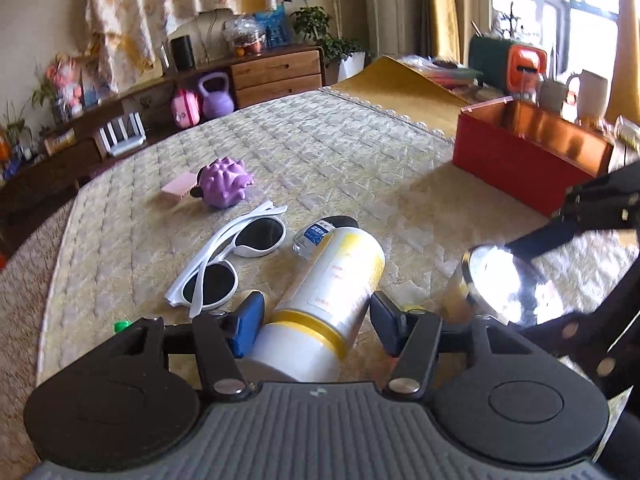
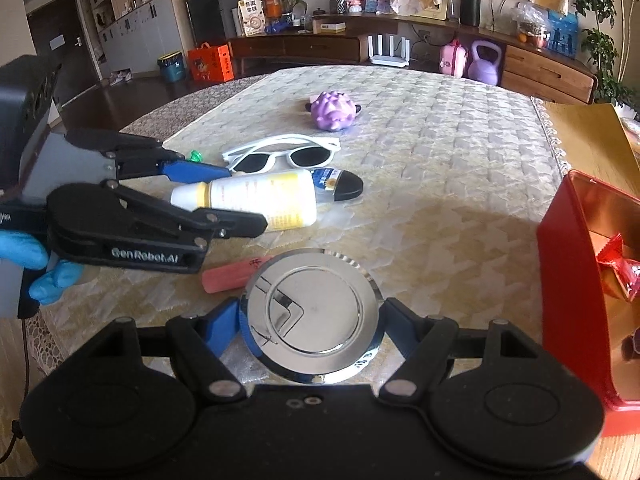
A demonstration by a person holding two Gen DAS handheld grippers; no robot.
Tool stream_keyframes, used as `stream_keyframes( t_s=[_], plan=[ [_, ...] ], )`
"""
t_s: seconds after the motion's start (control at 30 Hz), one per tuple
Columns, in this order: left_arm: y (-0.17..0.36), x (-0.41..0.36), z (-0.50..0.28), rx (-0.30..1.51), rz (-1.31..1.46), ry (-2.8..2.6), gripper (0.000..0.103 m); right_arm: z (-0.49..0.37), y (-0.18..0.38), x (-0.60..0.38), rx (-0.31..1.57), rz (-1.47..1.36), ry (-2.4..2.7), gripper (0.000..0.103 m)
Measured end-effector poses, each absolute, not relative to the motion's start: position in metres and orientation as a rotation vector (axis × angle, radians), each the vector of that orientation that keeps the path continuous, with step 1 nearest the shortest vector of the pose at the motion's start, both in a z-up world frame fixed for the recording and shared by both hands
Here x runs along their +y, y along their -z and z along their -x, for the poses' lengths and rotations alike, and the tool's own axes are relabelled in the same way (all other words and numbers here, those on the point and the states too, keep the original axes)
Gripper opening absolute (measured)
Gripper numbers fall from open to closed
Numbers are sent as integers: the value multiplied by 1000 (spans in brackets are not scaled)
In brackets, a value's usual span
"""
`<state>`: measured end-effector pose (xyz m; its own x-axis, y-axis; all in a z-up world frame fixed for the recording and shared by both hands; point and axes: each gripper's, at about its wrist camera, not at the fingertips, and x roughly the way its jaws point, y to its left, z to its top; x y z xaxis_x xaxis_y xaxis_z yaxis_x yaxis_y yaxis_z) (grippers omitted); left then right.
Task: Organize rigid objects
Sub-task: 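Grasp the white bottle with the left tool while the right tool grasps the silver compact, then carry the bottle and compact over the red tin box and lower them in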
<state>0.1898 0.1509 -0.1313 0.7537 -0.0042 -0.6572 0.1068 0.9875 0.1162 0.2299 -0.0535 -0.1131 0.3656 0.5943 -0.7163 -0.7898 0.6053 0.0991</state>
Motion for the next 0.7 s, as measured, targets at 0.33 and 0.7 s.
stream_keyframes(
  t_s=[0.33,0.7],
  plan=[
    [129,130,-200,779,-273,56,51,-223,101,-66,763,271,-868,76],
    [104,137,-213,842,-76,-27,47,-217,63,-104,693,219,-819,76]
  ],
)
